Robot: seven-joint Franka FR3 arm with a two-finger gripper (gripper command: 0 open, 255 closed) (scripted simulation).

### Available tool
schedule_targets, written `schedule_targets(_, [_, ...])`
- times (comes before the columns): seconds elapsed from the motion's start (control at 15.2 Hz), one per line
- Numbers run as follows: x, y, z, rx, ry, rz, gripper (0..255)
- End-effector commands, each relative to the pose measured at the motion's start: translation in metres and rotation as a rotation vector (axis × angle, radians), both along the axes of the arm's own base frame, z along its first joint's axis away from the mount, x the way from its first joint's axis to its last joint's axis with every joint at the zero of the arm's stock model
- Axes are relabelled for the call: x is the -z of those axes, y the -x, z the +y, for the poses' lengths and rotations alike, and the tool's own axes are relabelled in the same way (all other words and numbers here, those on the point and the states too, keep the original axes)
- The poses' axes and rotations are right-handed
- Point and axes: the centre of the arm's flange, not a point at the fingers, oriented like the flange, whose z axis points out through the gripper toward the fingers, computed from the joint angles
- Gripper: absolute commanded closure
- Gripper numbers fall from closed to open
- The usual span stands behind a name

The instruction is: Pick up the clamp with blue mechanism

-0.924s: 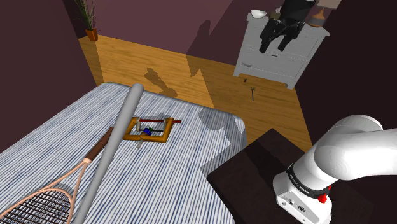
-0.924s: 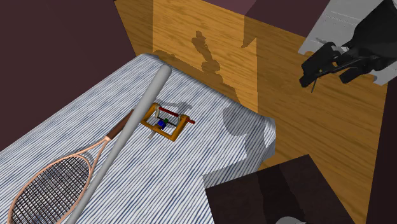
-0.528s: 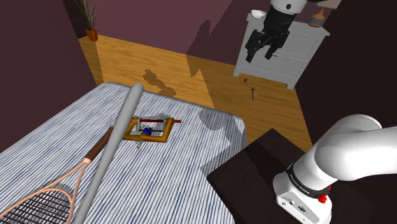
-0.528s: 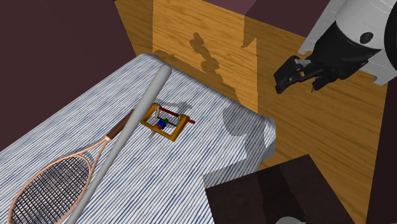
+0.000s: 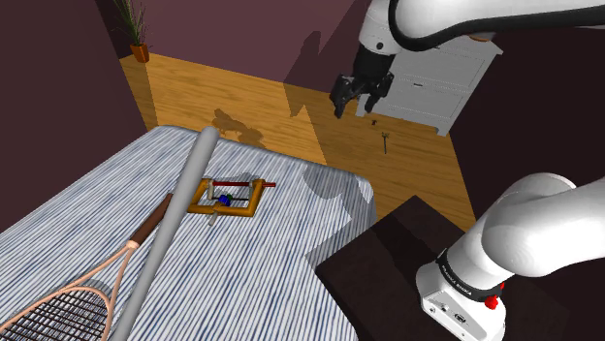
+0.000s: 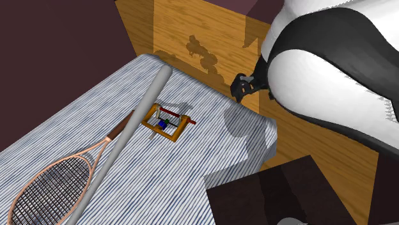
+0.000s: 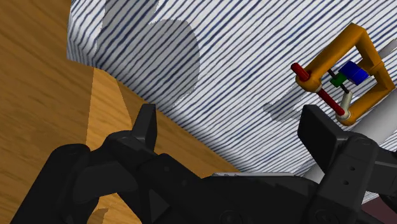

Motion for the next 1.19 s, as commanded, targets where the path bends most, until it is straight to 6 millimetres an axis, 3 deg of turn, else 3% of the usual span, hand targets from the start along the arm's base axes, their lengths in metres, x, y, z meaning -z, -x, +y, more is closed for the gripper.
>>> schedule_targets(0.0, [0.021, -0.009, 0.018, 0.001, -0.001, 0.004, 0])
schedule_targets(1.12, [0.167, -0.095, 0.168, 0.005, -0.002, 0.042, 0])
